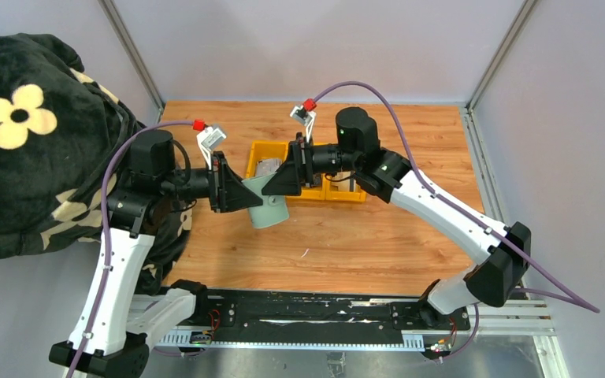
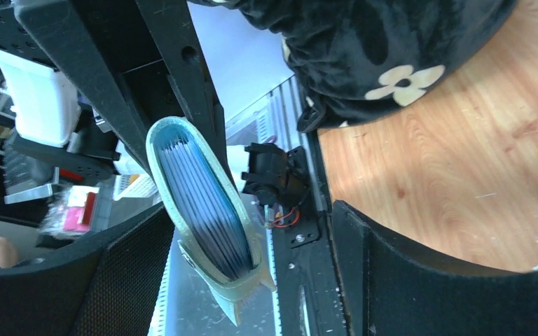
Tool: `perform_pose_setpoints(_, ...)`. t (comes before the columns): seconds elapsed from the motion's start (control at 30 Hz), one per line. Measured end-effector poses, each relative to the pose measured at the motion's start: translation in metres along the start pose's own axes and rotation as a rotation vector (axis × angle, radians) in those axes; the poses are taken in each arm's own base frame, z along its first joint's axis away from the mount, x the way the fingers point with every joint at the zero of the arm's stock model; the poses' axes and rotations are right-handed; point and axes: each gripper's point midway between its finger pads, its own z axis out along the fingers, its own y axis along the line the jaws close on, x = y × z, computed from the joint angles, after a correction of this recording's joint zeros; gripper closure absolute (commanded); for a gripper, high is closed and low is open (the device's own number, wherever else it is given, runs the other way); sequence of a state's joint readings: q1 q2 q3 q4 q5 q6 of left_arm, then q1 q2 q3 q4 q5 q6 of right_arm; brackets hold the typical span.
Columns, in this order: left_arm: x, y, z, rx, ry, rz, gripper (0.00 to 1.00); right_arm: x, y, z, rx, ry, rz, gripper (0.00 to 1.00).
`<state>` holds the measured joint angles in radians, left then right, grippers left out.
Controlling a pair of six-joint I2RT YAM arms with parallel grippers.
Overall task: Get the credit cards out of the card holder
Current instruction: Open the card holder.
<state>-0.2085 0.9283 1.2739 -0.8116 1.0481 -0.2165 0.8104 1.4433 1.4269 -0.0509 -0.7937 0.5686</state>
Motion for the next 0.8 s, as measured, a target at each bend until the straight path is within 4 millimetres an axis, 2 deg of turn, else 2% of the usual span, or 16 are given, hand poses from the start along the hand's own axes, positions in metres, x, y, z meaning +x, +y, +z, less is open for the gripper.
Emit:
perform_pose_setpoints(0.07, 0.0, -0.003, -0.002, 0.001, -0.006, 0.006, 0.93, 0.001, 0.002, 0.002, -0.019, 0.01, 0.019, 0.33)
perform_pose_setpoints(0.2, 0.0, -0.009, -0.005, 0.001, -0.018, 0.011, 0.91, -0.005, 0.02, 0.002, -0.106, -0.002, 0.031, 0.6)
perform_pose_setpoints(0.23, 0.0, -0.011, -0.006, 0.0, -0.021, 0.014, 0.86, -0.006, 0.024, 0.001, -0.129, -0.005, 0.033, 0.76)
perform_pose_setpoints(0.27, 0.0, -0.012, -0.007, -0.003, -0.024, 0.017, 0.77, -0.006, 0.027, 0.001, -0.147, -0.004, 0.037, 0.86)
perform_pose_setpoints(0.33, 0.001, -0.014, -0.009, -0.005, -0.026, 0.011, 0.62, -0.005, 0.031, 0.0, -0.172, 0.0, 0.03, 0.98)
perform_pose_setpoints(0.4, 0.002, -0.016, -0.01, -0.007, -0.031, 0.004, 0.27, -0.005, 0.033, -0.001, -0.179, 0.0, 0.024, 1.0)
perform_pose_setpoints(0.43, 0.001, -0.015, -0.01, -0.018, -0.039, 0.011, 0.14, -0.005, 0.033, -0.001, -0.177, -0.001, 0.032, 1.0)
perform_pose_setpoints(0.5, 0.006, -0.009, -0.01, -0.041, -0.046, -0.01, 0.02, -0.008, 0.032, -0.002, -0.166, -0.013, 0.039, 1.0)
perform_pose_setpoints(0.63, 0.025, 0.002, -0.006, -0.068, -0.038, -0.084, 0.01, -0.018, 0.032, -0.004, -0.13, -0.062, 0.03, 1.0)
perform_pose_setpoints(0.7, 0.032, 0.006, -0.005, -0.077, -0.037, -0.133, 0.04, -0.024, 0.032, -0.008, -0.1, -0.106, 0.015, 1.0)
perform_pose_setpoints(0.8, 0.032, 0.008, -0.003, -0.083, -0.058, -0.177, 0.14, -0.029, 0.033, -0.015, -0.054, -0.177, -0.019, 1.0)
